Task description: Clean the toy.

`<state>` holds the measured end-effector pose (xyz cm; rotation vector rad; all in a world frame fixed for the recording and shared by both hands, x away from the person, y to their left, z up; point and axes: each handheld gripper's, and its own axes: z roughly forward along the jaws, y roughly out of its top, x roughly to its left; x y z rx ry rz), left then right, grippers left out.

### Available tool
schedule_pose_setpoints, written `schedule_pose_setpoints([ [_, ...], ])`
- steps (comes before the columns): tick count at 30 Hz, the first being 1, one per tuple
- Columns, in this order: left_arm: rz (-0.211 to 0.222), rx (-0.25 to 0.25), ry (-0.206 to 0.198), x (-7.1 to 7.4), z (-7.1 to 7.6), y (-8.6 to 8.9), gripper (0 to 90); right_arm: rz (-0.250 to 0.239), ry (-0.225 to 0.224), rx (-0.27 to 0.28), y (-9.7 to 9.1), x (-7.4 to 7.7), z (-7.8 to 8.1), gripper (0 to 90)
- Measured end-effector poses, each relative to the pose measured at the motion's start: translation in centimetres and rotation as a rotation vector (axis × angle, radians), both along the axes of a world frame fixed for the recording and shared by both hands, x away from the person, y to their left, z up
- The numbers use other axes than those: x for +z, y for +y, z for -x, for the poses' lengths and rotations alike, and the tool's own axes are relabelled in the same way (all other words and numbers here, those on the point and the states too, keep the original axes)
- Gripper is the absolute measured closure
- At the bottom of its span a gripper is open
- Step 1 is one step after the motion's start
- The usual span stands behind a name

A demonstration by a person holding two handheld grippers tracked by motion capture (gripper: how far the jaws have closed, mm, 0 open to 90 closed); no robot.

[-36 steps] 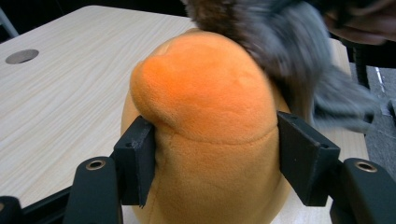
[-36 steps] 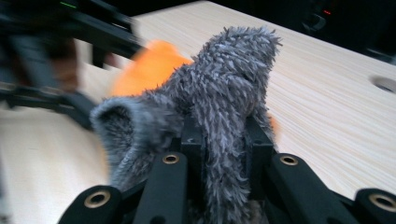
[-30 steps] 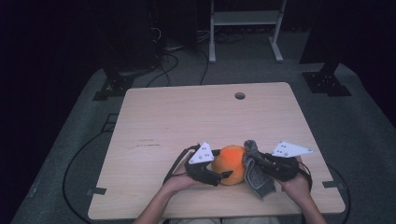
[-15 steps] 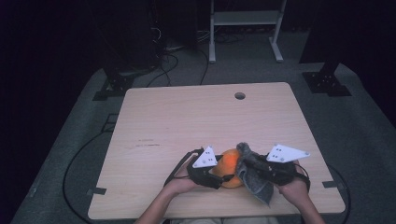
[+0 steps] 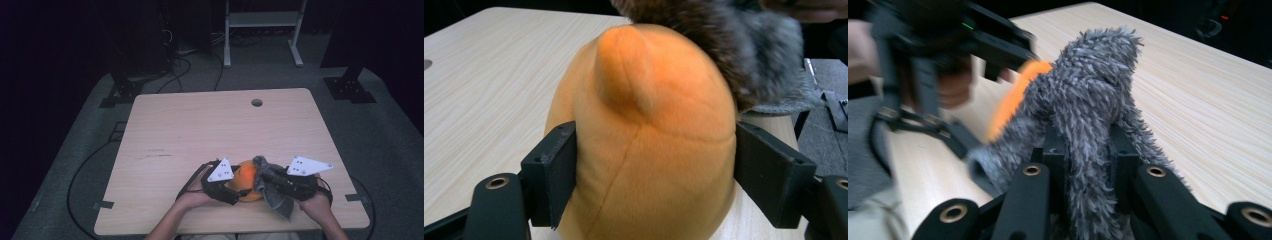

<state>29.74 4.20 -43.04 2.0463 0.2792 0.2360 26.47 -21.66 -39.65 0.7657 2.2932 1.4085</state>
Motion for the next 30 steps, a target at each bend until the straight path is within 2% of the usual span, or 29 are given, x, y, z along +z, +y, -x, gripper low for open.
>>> schedule_pose_setpoints([
  [5, -0.026, -0.015, -0.039, 0.0, 0.5, -0.8, 28.7, 0.006, 0.05, -0.044, -2.0, -0.7, -1.0, 74.1],
  [8, -0.028, -0.034, -0.035, 0.0, 0.6, -0.9, 28.9, 0.027, 0.057, -0.073, -2.6, -0.8, -1.3, 73.9],
  [11, -0.021, -0.052, -0.033, 0.1, 0.6, -0.7, 26.8, 0.018, 0.072, -0.078, -2.9, -1.0, -1.5, 74.2],
  [13, -0.009, -0.033, -0.031, 0.3, 0.4, -0.6, 20.0, 0.021, 0.067, -0.079, -2.9, -1.1, -1.6, 74.6],
  [15, -0.026, 0.013, -0.015, 0.4, -0.1, -0.5, 13.3, 0.026, 0.069, -0.078, -2.7, -1.1, -1.4, 74.9],
  [17, -0.018, 0.003, 0.002, 0.2, -0.2, -0.5, 15.4, 0.026, 0.066, -0.073, -2.6, -1.0, -1.2, 75.1],
  [19, -0.023, -0.015, -0.019, 0.0, 0.2, -0.5, 22.9, 0.032, 0.051, -0.057, -2.3, -0.6, -0.9, 75.1],
  [21, -0.036, -0.034, -0.035, 0.0, 0.4, -0.6, 25.7, 0.028, 0.034, -0.021, -1.6, 0.1, -0.3, 75.2],
  [22, -0.052, -0.052, -0.06, -0.1, 0.7, -0.7, 26.1, 0.019, 0.023, 0.009, -1.1, 0.5, 0.0, 75.1],
  [24, -0.102, -0.107, -0.135, -0.2, 1.5, -0.9, 26.3, 0.016, 0.006, 0.065, 0.0, 1.3, 0.7, 75.1],
  [25, -0.114, -0.123, -0.151, -0.3, 1.7, -1.0, 27.0, 0.018, 0.001, 0.081, 0.3, 1.5, 0.9, 75.0],
  [27, -0.144, -0.147, -0.191, -0.4, 2.1, -1.0, 28.2, 0.024, 0.002, 0.083, 0.6, 1.7, 1.0, 74.7],
  [30, -0.14, -0.143, -0.186, -0.4, 2.0, -0.8, 29.5, 0.024, 0.011, 0.057, -0.1, 1.2, 0.3, 74.5],
])
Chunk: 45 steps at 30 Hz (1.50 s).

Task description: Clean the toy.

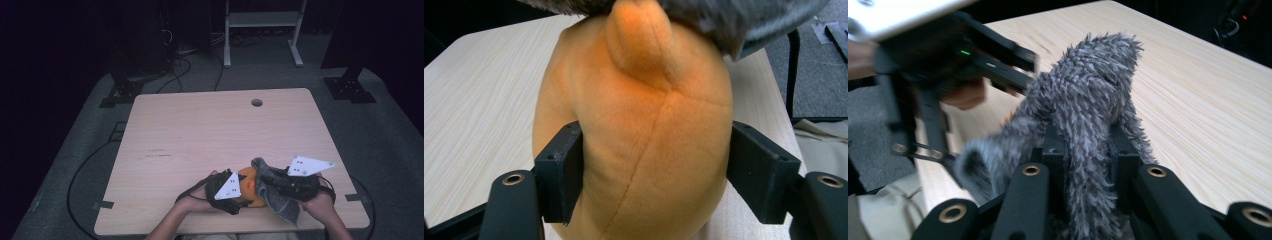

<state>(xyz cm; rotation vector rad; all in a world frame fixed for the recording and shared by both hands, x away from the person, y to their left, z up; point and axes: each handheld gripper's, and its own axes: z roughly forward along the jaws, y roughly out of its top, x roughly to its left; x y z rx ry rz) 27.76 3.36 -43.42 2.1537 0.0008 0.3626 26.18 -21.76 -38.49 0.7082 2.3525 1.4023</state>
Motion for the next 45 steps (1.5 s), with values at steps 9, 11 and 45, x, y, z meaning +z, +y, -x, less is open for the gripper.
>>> schedule_pose_setpoints([
  [9, -0.01, -0.034, 0.017, -0.2, 0.2, -0.4, 29.3, 0.007, 0.049, -0.054, -2.0, -0.6, -0.8, 74.8],
  [11, -0.022, -0.038, 0.01, -0.2, 0.4, -0.5, 28.5, -0.033, 0.037, 0.023, -1.1, 0.2, -0.1, 74.8],
  [45, 0.045, 0.048, 0.163, -0.3, -2.2, 2.4, 24.2, -0.074, 0.141, -0.092, -3.9, -3.0, -2.4, 74.8],
])
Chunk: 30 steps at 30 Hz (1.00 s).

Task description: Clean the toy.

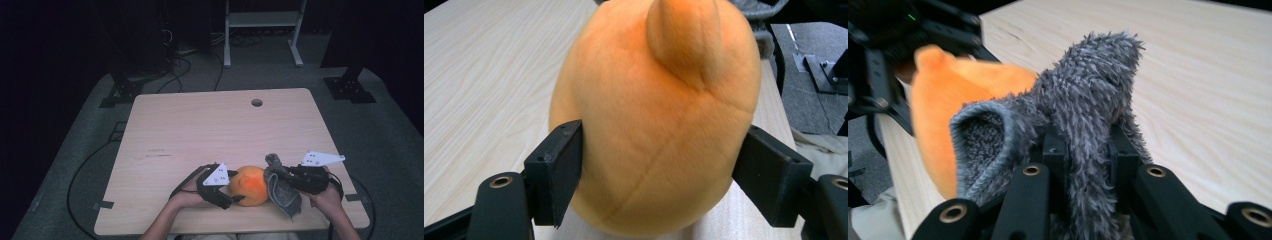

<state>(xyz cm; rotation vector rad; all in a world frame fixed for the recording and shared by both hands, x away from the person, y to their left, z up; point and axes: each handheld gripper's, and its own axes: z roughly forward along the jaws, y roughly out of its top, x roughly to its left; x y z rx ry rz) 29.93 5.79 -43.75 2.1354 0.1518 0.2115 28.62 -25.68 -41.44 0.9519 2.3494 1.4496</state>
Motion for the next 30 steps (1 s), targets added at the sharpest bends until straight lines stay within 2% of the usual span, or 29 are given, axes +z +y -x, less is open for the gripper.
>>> schedule_pose_setpoints([
  [3, 0.01, 0.004, 0.013, -0.1, -0.1, 0.2, 24.2, 0.039, 0.032, -0.03, -0.4, -0.8, -0.3, 74.8],
  [4, 0.009, 0.005, 0.012, -0.1, -0.1, 0.2, 24.2, 0.03, 0.032, -0.035, -0.5, -0.8, -0.2, 74.8],
  [8, 0.009, 0.013, 0.019, -0.1, -0.3, 0.2, 24.1, -0.018, -0.023, -0.004, 0.1, 0.6, 0.6, 74.7],
  [10, 0.01, 0.018, 0.027, 0.0, -0.4, 0.3, 24.5, -0.019, -0.034, 0.026, 0.5, 0.8, 0.7, 74.6],
  [12, 0.012, 0.019, 0.036, 0.0, -0.5, 0.4, 25.2, -0.001, -0.021, 0.027, 0.7, 0.4, 0.6, 74.5],
  [14, 0.021, 0.025, 0.043, -0.1, -0.6, 0.5, 25.7, -0.004, 0.005, 0.019, 0.4, -0.4, 0.2, 74.5],
  [16, 0.027, 0.031, 0.051, -0.1, -0.8, 0.6, 25.8, 0.018, 0.033, -0.003, 0.1, -1.2, -0.1, 74.7],
  [18, 0.036, 0.039, 0.059, -0.2, -0.9, 0.8, 25.7, 0.082, 0.034, -0.018, 0.2, -1.6, -0.1, 74.6],
  [20, 0.043, 0.048, 0.066, -0.2, -1.0, 0.9, 25.7, 0.064, 0.025, -0.023, 0.2, -1.2, 0.1, 74.6],
  [22, 0.045, 0.053, 0.07, -0.2, -1.1, 0.9, 25.7, 0.034, -0.008, -0.019, 0.4, -0.3, 0.5, 74.6],
  [24, 0.048, 0.055, 0.068, -0.2, -1.1, 0.9, 25.7, 0.008, -0.042, -0.004, 0.8, 0.5, 1.0, 74.6],
  [26, 0.051, 0.062, 0.074, -0.2, -1.2, 1.0, 25.7, -0.007, -0.056, 0.021, 1.2, 1.0, 1.3, 74.4],
  [30, 0.063, 0.105, 0.081, -0.2, -1.5, 1.2, 25.8, 0.018, -0.041, 0.027, 1.8, -0.1, 1.1, 74.2],
])
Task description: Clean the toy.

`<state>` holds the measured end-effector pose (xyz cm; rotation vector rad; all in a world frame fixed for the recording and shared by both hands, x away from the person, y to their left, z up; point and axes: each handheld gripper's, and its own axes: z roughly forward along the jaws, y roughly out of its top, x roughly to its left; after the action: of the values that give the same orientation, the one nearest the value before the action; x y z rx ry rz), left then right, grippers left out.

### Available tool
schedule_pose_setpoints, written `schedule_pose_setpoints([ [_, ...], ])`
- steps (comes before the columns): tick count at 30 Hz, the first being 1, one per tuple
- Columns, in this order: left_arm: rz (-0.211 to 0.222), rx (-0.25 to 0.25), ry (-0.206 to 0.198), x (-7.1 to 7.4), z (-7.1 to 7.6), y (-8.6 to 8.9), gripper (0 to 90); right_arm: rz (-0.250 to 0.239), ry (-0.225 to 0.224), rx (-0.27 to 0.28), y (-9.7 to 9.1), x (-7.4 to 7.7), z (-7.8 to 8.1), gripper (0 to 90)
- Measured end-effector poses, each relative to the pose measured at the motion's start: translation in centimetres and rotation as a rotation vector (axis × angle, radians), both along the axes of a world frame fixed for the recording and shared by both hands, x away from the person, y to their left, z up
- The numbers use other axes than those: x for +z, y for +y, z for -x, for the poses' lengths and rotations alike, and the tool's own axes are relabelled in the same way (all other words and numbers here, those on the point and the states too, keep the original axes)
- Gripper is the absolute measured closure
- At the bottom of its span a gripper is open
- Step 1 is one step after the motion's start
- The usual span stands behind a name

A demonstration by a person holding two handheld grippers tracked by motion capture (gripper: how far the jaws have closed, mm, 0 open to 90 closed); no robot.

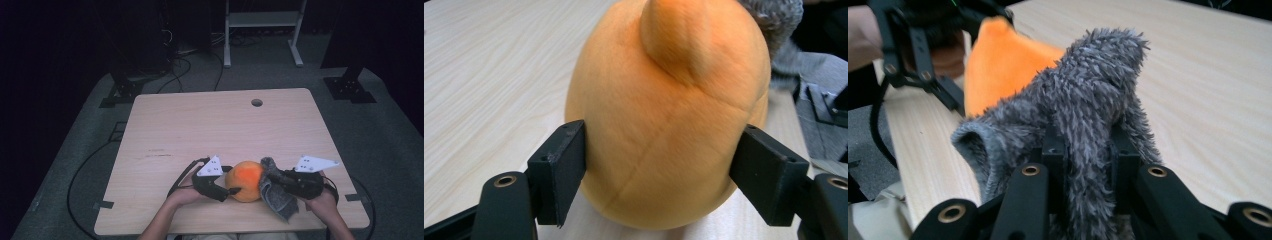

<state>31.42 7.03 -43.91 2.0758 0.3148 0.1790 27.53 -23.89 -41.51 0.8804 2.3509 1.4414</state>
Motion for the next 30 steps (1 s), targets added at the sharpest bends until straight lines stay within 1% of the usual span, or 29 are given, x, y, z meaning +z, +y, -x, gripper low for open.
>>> schedule_pose_setpoints([
  [1, 0.005, 0.014, 0.001, 0.0, -0.1, 0.1, 26.0, 0.003, 0.011, -0.009, -0.1, -0.3, -0.2, 74.2],
  [3, 0.017, 0.042, 0.008, 0.1, -0.3, 0.3, 27.8, 0.016, 0.02, -0.025, -0.4, -0.6, -0.4, 74.2],
  [5, 0.021, 0.051, 0.014, 0.1, -0.5, 0.4, 28.7, 0.042, 0.035, -0.053, -0.9, -0.9, -0.6, 74.2],
  [6, 0.024, 0.051, 0.018, 0.0, -0.5, 0.3, 28.7, 0.055, 0.034, -0.064, -1.0, -0.9, -0.6, 74.2],
  [7, 0.023, 0.045, 0.021, -0.1, -0.4, 0.2, 28.7, 0.06, 0.026, -0.071, -0.9, -0.8, -0.5, 74.3],
  [9, 0.019, 0.027, 0.025, -0.2, -0.3, 0.0, 27.5, 0.032, 0.003, -0.067, -0.6, -0.2, -0.2, 74.2],
  [10, 0.013, 0.012, 0.023, -0.3, -0.3, -0.1, 25.6, 0.03, -0.007, -0.057, -0.3, 0.1, -0.1, 74.2],
  [11, 0.006, -0.003, 0.016, -0.3, -0.1, -0.3, 21.9, 0.041, -0.02, -0.046, 0.0, 0.2, -0.1, 74.2],
  [12, 0.001, -0.019, 0.003, -0.3, -0.1, -0.4, 18.1, 0.046, -0.022, -0.039, 0.2, 0.1, -0.1, 74.2],
  [14, 0.007, -0.035, -0.01, -0.5, 0.0, -0.9, 11.8, 0.039, -0.004, -0.036, 0.0, -0.3, -0.4, 74.1],
  [16, -0.009, -0.029, -0.027, -0.6, 0.1, -1.7, 12.0, 0.018, 0.022, -0.055, -0.4, -0.6, -0.8, 74.1],
  [17, -0.012, -0.017, -0.033, -0.5, 0.1, -2.0, 13.9, 0.016, 0.028, -0.065, -0.5, -0.7, -1.0, 74.2],
  [19, -0.009, 0.013, -0.032, -0.3, 0.1, -2.1, 20.6, 0.037, 0.015, -0.089, -0.4, -0.5, -0.9, 74.6],
  [20, 0.005, 0.028, -0.022, -0.2, 0.0, -2.0, 23.7, 0.041, 0.005, -0.086, -0.4, -0.3, -0.7, 74.7],
  [21, 0.027, 0.047, -0.004, -0.2, -0.1, -1.9, 25.9, 0.029, -0.005, -0.073, -0.3, 0.0, -0.4, 74.7],
  [23, 0.06, 0.077, 0.048, -0.3, -0.5, -1.8, 27.6, 0.003, -0.032, -0.041, 0.2, 0.8, 0.2, 74.8],
  [24, 0.066, 0.079, 0.058, -0.3, -0.6, -1.9, 27.6, -0.001, -0.049, -0.018, 0.8, 1.1, 0.6, 74.7],
  [25, 0.065, 0.078, 0.058, -0.4, -0.6, -1.9, 27.6, -0.004, -0.065, 0.008, 1.4, 1.4, 0.9, 74.6],
  [26, 0.062, 0.079, 0.054, -0.4, -0.5, -1.9, 27.6, 0.006, -0.078, 0.028, 2.0, 1.6, 1.2, 74.3],
  [27, 0.059, 0.085, 0.059, -0.3, -0.5, -1.8, 27.6, 0.023, -0.092, 0.035, 2.5, 1.8, 1.3, 74.0],
  [28, 0.059, 0.088, 0.062, -0.3, -0.5, -1.7, 27.6, 0.036, -0.1, 0.035, 2.8, 1.8, 1.2, 73.8],
  [30, 0.064, 0.095, 0.065, -0.4, -0.5, -1.6, 28.2, 0.025, -0.092, 0.021, 2.5, 1.5, 0.8, 73.7],
])
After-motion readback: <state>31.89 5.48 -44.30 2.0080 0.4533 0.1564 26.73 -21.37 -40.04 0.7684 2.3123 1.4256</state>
